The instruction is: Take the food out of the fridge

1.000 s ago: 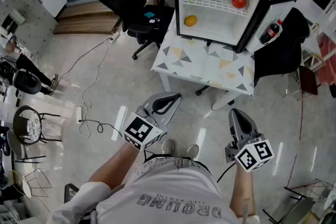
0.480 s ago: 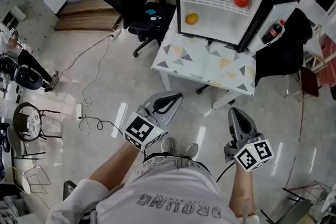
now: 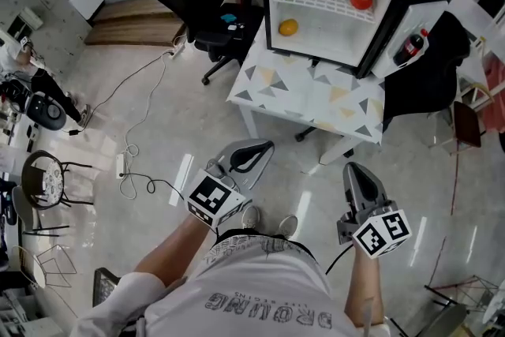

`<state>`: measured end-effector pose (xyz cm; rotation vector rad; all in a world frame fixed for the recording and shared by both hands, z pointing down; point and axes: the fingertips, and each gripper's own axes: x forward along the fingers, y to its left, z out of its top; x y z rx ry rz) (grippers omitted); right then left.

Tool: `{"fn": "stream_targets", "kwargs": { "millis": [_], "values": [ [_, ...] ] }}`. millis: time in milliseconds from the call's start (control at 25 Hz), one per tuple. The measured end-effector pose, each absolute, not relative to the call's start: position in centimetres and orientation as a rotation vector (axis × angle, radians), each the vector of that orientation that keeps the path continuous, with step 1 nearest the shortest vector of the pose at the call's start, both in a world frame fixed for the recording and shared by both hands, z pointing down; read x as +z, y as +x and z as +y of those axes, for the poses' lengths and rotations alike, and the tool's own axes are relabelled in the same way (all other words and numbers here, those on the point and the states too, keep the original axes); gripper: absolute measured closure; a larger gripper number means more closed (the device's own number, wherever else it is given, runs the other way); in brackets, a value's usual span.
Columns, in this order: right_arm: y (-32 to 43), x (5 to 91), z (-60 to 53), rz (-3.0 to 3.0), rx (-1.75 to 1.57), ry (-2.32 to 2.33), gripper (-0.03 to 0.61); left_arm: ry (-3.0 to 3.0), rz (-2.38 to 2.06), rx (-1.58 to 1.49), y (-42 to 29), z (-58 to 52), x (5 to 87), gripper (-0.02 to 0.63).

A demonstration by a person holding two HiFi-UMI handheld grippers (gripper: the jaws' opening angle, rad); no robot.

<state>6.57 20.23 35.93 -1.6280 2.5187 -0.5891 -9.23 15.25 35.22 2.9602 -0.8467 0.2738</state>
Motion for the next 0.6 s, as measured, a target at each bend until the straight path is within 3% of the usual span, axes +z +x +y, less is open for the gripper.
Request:
{"fn": "stream_targets", "kwargs": {
  "millis": [600],
  "values": [
    [9.4, 36.4, 22.6, 2.539, -0.585, -1.577, 0.591, 2.948, -0.893, 0.307, -6.6, 18.0, 35.9, 0.607]
  ]
}}
